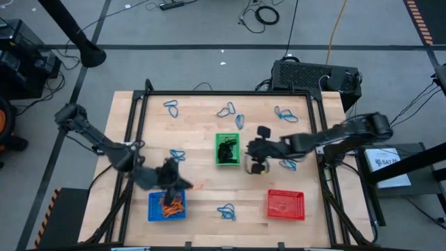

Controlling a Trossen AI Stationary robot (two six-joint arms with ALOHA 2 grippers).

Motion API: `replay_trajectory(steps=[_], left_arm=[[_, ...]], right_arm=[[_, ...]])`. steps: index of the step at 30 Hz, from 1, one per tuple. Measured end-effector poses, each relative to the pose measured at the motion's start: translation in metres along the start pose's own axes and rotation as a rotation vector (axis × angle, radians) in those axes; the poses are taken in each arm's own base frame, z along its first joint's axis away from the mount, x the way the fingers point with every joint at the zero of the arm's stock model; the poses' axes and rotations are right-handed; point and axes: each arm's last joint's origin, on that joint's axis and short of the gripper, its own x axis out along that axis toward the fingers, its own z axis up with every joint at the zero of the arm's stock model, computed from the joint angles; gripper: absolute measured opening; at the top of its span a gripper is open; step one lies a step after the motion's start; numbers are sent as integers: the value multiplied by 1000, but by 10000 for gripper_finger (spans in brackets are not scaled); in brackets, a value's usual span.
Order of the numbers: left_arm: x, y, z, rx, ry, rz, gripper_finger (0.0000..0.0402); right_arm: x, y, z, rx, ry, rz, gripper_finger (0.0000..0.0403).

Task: Sort rubber bands into baskets
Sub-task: Put the orange rubber band into the blue bin

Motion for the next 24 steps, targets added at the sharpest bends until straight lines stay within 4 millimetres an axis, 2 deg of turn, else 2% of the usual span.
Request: replay_trajectory(steps=[3, 6, 12, 19, 24], left_arm=[[-1, -16, -20, -57, 103, -34, 0], [0, -21, -46, -124, 216, 9, 0], [6, -8, -83, -204, 432, 218, 0], [7, 3, -92, -213, 567, 334, 3], [7, 3, -92, -231, 580, 335, 34]], right_arm=[[-13, 7, -13, 67, -170, 61, 110], [-21, 12, -24, 40, -259, 100, 110], [-36, 13, -23, 84, -311, 132, 110], [-32, 17, -24, 99, -309, 142, 110], [-30, 18, -23, 81, -313, 140, 110]])
